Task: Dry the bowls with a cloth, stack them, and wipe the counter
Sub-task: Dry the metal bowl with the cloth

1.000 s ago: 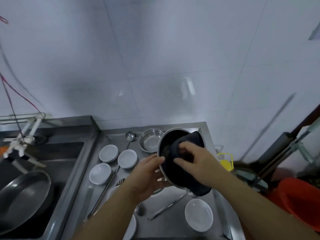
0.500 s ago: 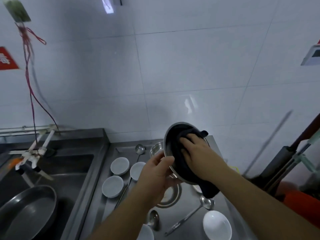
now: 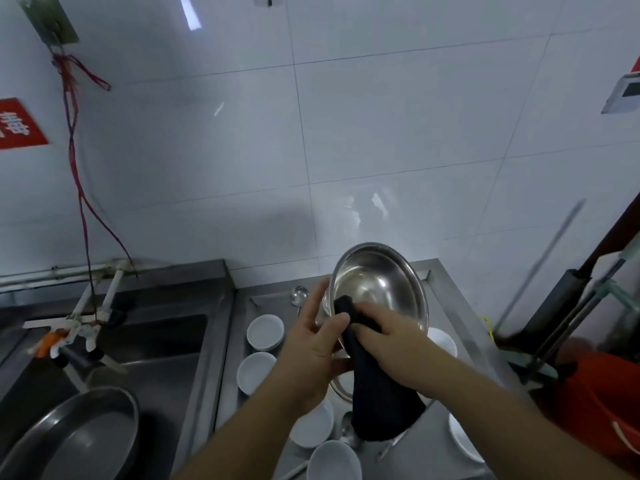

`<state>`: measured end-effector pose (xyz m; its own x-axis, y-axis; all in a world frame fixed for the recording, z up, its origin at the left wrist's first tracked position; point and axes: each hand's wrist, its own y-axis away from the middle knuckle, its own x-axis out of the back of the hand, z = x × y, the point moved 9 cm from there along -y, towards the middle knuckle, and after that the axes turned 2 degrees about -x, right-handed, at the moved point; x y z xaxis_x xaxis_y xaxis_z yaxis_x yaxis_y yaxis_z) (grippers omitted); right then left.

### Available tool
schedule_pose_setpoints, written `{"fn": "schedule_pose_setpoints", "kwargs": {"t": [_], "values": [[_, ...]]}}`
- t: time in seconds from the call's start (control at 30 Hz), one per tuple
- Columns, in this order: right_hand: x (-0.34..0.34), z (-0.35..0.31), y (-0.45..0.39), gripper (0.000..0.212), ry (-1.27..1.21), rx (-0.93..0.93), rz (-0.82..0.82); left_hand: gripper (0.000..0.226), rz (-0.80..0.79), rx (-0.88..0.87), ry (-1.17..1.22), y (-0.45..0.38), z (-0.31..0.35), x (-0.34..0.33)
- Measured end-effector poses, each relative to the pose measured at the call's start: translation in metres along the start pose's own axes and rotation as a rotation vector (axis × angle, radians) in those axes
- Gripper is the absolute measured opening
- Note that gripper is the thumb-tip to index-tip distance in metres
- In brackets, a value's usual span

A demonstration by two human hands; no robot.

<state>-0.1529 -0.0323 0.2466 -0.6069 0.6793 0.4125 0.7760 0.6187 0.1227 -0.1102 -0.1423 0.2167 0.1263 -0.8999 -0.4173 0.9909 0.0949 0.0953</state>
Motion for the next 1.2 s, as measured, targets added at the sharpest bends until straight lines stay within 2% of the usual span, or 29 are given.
{"fn": "schedule_pose_setpoints", "kwargs": {"t": [0.1,0.17,0.27,0.37,0.43,0.5,0.57,0.63,0.73,0.8,0.87,0.93,1.03,1.2], "values": [[-0.014,-0.010,-0.001,0.021,0.023,0.112,0.022,0.058,-0.036,0.003,-0.097,0.007,0.003,0.007],[-0.012,-0.017,-0.006,0.020,0.094,0.209,0.102,0.056,-0.018,0.020,-0.111,0.009,-0.001,0.010],[0.001,-0.029,-0.016,0.015,0.301,0.357,0.272,0.054,0.024,0.024,-0.062,0.010,-0.004,0.010],[0.017,-0.041,-0.032,0.016,0.545,0.391,0.391,0.050,0.064,-0.009,-0.014,0.006,-0.004,0.007],[0.028,-0.046,-0.046,0.025,0.698,0.312,0.409,0.047,0.104,-0.045,0.016,0.001,-0.001,0.007],[0.036,-0.044,-0.061,0.035,0.843,0.157,0.371,0.048,0.152,-0.085,0.058,-0.004,0.006,0.007],[0.043,-0.036,-0.069,0.035,0.922,-0.026,0.294,0.052,0.182,-0.127,0.058,-0.010,0.015,0.004],[0.044,-0.030,-0.067,0.031,0.965,-0.117,0.173,0.056,0.193,-0.155,0.016,-0.016,0.021,0.001],[0.034,-0.025,-0.052,0.031,0.891,-0.107,-0.032,0.056,0.230,-0.151,-0.048,-0.022,0.021,0.000],[0.028,-0.020,-0.040,0.038,0.590,-0.094,-0.111,0.050,0.223,-0.130,-0.074,-0.026,0.015,-0.005],[0.026,-0.013,-0.029,0.034,0.269,-0.111,-0.113,0.044,0.209,-0.100,-0.089,-0.026,0.006,-0.012],[0.030,-0.002,-0.025,0.021,0.089,-0.090,-0.073,0.042,0.199,-0.057,-0.083,-0.026,-0.006,-0.020],[0.040,-0.002,-0.026,0.010,0.194,0.124,0.050,0.034,0.197,-0.001,-0.069,-0.025,-0.023,-0.028],[0.059,-0.023,-0.039,0.021,0.553,0.408,0.251,0.036,0.234,0.001,0.044,-0.027,-0.035,-0.040]]}}
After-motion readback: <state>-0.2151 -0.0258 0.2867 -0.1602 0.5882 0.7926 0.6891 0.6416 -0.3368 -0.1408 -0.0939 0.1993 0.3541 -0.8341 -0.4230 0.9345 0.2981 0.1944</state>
